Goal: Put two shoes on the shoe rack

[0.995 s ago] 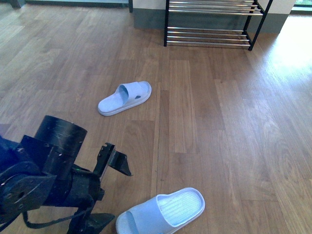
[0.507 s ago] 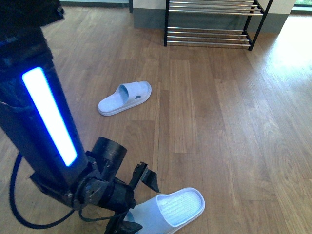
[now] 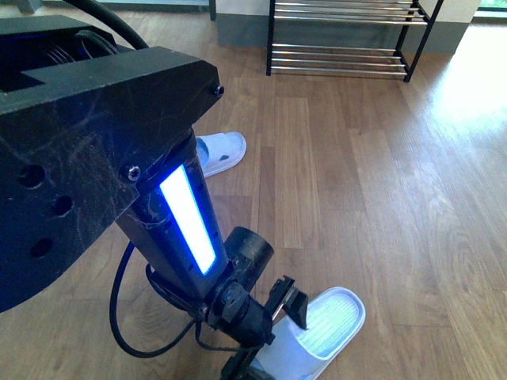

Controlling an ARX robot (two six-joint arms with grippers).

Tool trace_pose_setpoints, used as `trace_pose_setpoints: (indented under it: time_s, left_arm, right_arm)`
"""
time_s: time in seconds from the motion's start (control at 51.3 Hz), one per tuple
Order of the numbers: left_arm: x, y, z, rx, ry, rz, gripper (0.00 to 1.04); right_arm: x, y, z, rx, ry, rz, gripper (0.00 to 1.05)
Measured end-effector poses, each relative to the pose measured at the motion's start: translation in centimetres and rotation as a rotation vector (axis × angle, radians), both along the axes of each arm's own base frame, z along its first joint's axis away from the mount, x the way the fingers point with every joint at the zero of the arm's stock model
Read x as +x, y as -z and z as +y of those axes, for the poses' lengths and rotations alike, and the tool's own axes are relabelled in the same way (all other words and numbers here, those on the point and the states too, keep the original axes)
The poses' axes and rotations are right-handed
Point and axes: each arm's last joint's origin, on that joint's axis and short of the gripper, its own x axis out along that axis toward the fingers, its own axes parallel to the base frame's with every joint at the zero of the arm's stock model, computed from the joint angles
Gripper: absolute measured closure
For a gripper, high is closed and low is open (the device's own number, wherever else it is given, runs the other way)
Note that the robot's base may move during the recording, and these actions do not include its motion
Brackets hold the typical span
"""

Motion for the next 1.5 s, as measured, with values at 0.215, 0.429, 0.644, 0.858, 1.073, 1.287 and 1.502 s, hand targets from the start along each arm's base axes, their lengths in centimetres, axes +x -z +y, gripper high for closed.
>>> trace_pose_setpoints:
  time_s: [0.215, 0.429, 0.644, 0.858, 1.073, 1.287, 1.502]
  left_arm:
    - [-1.6, 1.2, 2.3, 0.203, 0.090, 0.014, 0.09]
    - [-0.8, 1.2, 3.7, 0.329, 0.224, -0.072, 0.09]
    - [0.5, 0.9, 5.0, 0.421, 0.381, -0.143, 0.09]
    - [2.3, 0.2, 5.0, 0.620, 0.748, -0.344, 0.09]
    - [1.5, -0.9, 6.0, 0.817, 1.158, -0.574, 0.09]
    - [1.1, -3.0, 5.7, 0.920, 1.467, -0.747, 0.09]
    - [0.7, -5.6, 4.9, 0.901, 1.611, -0.811, 0.09]
  right_arm:
    - [0.0, 0.0, 0.0, 0.000, 0.000, 0.000, 0.09]
    - [0.0, 0.0, 0.0, 0.000, 0.000, 0.000, 0.09]
    - [0.0, 0.0, 0.0, 0.000, 0.000, 0.000, 0.09]
    - [0.0, 0.0, 0.0, 0.000, 0.000, 0.000, 0.09]
    - [0.0, 0.0, 0.0, 0.000, 0.000, 0.000, 0.09]
    - [0.0, 0.0, 0.0, 0.000, 0.000, 0.000, 0.09]
    - [0.0, 0.0, 0.0, 0.000, 0.000, 0.000, 0.09]
